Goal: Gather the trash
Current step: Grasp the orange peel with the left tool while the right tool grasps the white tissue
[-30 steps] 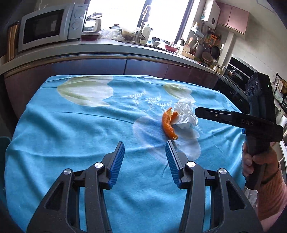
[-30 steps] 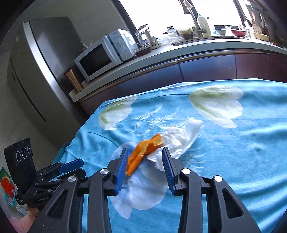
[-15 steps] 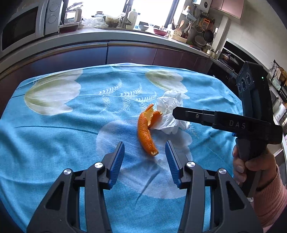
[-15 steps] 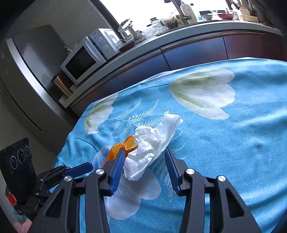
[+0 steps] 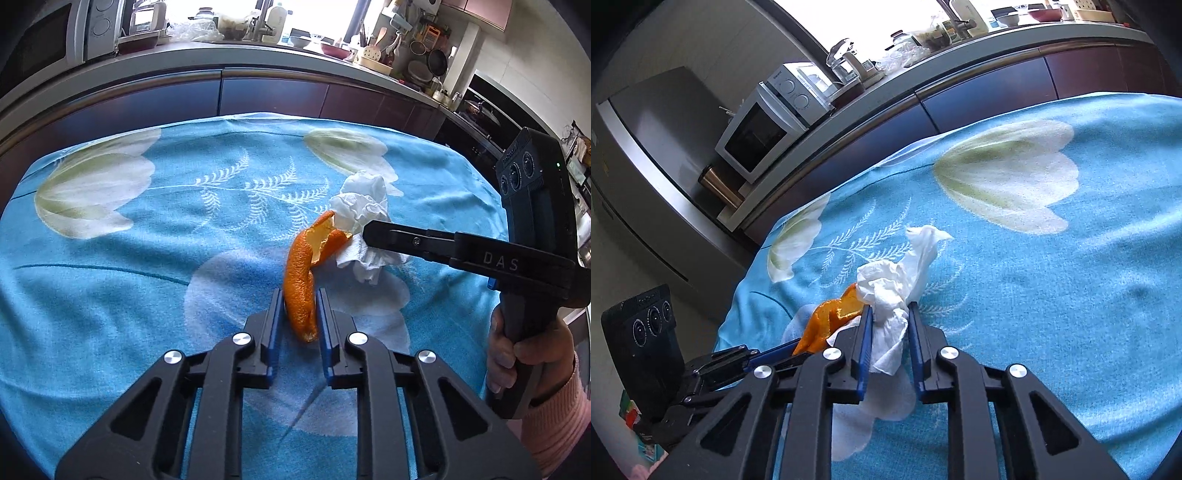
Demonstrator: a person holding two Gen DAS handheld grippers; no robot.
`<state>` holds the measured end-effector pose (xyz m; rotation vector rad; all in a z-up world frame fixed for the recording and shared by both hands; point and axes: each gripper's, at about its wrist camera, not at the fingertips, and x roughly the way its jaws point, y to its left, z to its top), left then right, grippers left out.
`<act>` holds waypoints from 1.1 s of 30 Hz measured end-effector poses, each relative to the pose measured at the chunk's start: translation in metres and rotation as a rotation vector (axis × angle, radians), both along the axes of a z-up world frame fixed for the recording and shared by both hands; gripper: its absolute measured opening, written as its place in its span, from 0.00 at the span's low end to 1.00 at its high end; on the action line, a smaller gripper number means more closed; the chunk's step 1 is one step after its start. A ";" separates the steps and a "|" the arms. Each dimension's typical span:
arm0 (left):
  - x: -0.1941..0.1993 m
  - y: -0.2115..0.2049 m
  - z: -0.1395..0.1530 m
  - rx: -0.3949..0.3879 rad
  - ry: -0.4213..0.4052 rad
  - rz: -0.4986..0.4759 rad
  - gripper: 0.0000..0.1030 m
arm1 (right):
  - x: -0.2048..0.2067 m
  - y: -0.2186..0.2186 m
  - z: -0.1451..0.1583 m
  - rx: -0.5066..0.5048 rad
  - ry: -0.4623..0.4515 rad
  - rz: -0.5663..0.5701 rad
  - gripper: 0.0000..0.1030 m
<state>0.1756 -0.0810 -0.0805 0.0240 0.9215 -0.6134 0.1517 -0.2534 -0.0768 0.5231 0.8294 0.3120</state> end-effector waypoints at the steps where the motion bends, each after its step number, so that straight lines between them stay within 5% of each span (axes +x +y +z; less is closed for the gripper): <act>1: 0.000 0.001 0.000 -0.001 -0.001 0.005 0.17 | -0.001 -0.001 0.001 0.001 -0.003 -0.002 0.13; 33: -0.060 0.097 0.041 -0.037 -0.110 0.151 0.14 | -0.035 0.045 0.037 0.052 -0.132 0.118 0.12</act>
